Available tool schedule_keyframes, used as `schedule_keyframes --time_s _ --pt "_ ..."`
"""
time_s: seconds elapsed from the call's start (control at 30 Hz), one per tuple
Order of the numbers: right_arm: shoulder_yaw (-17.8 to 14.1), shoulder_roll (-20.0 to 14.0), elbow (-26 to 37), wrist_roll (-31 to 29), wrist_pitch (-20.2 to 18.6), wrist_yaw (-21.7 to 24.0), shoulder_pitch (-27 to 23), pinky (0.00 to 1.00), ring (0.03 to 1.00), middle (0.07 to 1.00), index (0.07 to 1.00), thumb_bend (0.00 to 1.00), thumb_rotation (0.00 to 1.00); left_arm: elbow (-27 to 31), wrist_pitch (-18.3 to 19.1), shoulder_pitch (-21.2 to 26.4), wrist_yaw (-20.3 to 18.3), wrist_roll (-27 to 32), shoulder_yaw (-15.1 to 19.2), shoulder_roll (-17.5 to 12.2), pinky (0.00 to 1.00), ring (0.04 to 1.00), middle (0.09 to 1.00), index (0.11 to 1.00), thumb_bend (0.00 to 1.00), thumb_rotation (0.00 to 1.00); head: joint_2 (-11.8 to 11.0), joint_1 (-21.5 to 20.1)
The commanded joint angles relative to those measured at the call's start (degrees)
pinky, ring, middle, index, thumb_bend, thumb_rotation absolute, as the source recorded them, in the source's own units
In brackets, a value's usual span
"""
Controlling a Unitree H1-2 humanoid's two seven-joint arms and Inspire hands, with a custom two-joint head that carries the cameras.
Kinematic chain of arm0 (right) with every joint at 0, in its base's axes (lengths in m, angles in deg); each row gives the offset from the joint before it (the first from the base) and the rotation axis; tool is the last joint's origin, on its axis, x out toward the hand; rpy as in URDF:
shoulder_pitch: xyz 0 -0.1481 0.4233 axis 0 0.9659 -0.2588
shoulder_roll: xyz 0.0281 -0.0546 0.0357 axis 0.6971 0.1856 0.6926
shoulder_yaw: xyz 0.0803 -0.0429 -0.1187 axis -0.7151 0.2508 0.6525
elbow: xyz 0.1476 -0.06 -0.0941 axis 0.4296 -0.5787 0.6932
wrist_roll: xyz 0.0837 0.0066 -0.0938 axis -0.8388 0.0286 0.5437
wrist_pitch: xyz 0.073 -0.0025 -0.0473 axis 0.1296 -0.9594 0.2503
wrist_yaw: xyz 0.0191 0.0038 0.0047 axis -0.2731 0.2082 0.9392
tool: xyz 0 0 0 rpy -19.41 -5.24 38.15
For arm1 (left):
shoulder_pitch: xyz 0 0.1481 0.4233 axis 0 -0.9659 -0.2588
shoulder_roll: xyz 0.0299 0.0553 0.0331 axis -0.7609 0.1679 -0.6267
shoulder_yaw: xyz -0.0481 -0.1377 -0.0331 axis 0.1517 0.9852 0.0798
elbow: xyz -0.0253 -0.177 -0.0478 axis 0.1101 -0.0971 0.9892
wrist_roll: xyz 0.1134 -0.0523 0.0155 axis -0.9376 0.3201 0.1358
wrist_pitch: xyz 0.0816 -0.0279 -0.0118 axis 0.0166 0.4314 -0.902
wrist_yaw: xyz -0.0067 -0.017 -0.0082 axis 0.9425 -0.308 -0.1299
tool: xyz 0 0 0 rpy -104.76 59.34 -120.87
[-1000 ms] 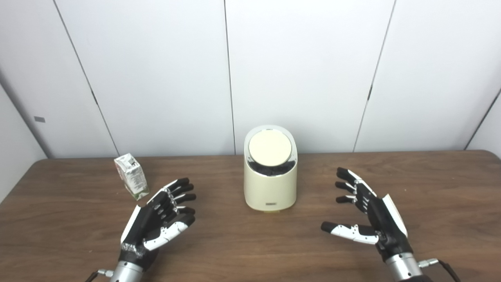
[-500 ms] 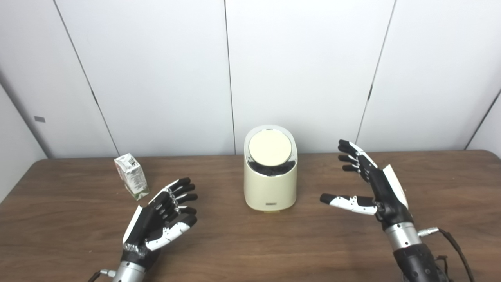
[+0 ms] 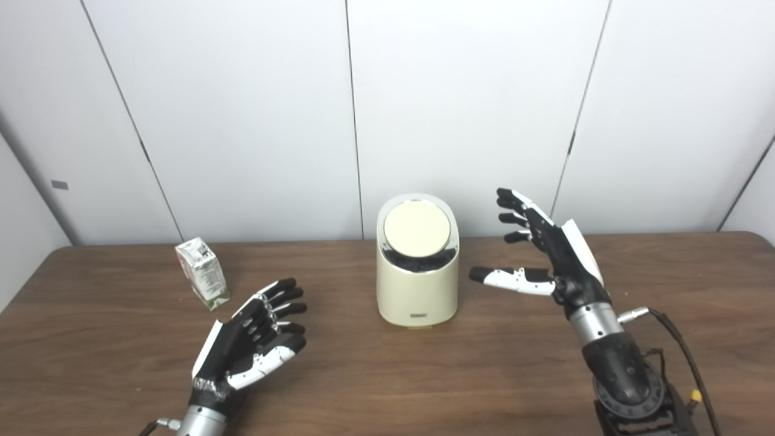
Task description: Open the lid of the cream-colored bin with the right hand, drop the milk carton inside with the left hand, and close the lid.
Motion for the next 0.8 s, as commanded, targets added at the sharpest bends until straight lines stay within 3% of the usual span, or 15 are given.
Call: schedule_keyframes --time_s 0.0,0.3,0.77 --pt "0.08 0.14 1.78 0.31 -0.25 -0.09 -3.60 0.67 0.823 0.878 0.902 0.81 0.39 0.57 -3.18 1.83 0.18 -0.71 0.01 -0.51 0.62 0.757 0.815 0.848 0.74 0.23 0.10 0.01" --pt "1.00 0.82 -1.53 0.39 -2.13 -0.06 -8.43 0.75 0.852 0.870 0.915 0.80 0.36 0.49 -3.45 1.88 0.13 -0.46 -0.16 -0.35 0.61 0.745 0.806 0.825 0.74 0.22 0.18 0.15" --pt "3.70 0.42 -7.16 2.93 -5.99 0.45 -14.62 0.63 0.825 0.898 0.912 0.80 0.36 0.98 -3.17 1.47 0.44 -0.56 -0.39 0.02 0.62 0.748 0.798 0.822 0.74 0.22 0.23 0.41"
